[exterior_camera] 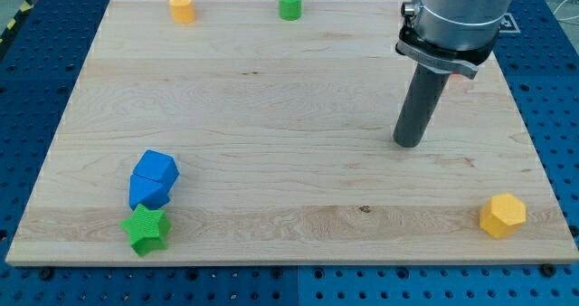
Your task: Move the blue triangle left a bit
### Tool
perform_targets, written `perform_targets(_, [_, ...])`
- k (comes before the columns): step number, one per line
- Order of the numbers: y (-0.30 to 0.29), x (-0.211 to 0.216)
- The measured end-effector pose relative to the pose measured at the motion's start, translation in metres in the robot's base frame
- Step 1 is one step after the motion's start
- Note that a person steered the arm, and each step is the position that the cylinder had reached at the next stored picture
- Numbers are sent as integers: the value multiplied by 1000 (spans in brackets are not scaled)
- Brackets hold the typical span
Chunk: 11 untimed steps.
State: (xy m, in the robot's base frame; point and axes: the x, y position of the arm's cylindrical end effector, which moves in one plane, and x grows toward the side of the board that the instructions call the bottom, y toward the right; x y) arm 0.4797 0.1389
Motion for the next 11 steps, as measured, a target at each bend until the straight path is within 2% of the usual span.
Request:
perform_targets(1, [-3, 1])
perform_targets(3, [-34, 45])
perform_targets(5, [-100, 82])
perform_targets(8, [-123, 82])
perform_targets(11, [-230, 88])
